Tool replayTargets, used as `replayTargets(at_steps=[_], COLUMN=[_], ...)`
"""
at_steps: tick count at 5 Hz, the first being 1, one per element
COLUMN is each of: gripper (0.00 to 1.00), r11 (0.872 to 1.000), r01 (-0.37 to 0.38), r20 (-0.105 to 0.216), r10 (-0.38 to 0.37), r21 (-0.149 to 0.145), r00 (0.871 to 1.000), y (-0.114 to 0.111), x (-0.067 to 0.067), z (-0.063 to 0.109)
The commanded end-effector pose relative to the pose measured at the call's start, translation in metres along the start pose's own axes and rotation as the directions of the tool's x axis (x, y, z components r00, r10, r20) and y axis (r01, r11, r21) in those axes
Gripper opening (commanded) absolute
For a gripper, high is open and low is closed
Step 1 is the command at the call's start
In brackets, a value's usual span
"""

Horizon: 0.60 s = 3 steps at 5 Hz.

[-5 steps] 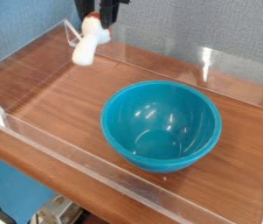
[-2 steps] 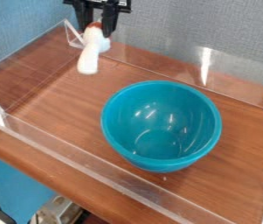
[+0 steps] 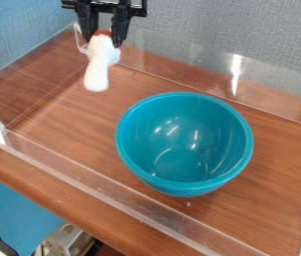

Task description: Remove the mushroom from inside the blue bowl and put it on the table

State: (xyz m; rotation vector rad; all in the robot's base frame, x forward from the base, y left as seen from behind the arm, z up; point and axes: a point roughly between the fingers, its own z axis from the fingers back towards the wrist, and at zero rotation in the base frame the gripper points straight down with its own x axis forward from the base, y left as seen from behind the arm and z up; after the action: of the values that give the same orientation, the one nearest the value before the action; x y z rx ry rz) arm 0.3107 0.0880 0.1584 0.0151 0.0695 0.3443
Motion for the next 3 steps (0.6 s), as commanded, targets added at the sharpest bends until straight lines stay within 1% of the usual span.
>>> replayTargets(at_steps=[1, 2, 3], gripper=[0.0, 0.0, 0.0], r11=[1.0, 0.999, 0.996], r01=[-0.023, -0.051, -0.09], r20=[0.05, 0.017, -0.015], r10=[0.023, 0.051, 0.09], r21=[0.003, 0.008, 0.022], r00=[0.998, 0.999, 0.996], y=[-0.003, -0.01, -0.007], x=[-0.017, -0.037, -0.05], z=[0.027, 0.014, -0.005])
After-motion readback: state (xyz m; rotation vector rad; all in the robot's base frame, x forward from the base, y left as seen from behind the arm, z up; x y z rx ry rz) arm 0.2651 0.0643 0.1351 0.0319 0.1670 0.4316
